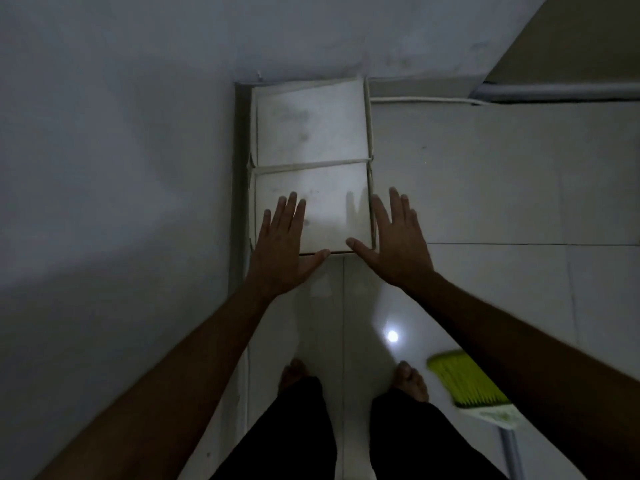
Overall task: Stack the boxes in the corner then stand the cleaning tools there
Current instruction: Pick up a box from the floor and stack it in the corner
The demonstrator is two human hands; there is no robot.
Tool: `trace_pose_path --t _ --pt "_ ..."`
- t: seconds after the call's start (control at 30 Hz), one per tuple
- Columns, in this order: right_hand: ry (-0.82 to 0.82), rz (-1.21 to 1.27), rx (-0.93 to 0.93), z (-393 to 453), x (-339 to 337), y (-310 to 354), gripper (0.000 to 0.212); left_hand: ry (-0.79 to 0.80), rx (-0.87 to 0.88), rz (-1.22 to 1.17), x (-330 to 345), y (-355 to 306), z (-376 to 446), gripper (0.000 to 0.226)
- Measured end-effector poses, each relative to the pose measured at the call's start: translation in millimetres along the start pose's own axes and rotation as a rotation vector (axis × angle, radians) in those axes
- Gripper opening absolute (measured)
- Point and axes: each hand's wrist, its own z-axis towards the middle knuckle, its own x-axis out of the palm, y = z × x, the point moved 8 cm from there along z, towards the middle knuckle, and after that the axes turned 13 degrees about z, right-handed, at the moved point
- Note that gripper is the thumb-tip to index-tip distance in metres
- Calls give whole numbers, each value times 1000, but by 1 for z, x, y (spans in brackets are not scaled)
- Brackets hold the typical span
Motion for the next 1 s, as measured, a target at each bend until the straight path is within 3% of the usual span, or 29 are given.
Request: trace_pose_path --t 0.23,0.57,0.77,1.0 --pt "-31 80 68 -65 -143 45 97 45 51 30 -151 -43 -25 102" --pt "-109 95 124 -187 -356 84 91 0 264 -3 -370 -173 -39 98" --pt "-197 113 240 -276 -443 70 90 1 443 25 -454 -275 -49 93" --pt "-392 208 469 -363 -500 53 87 23 712 -17 -501 -380 -67 91"
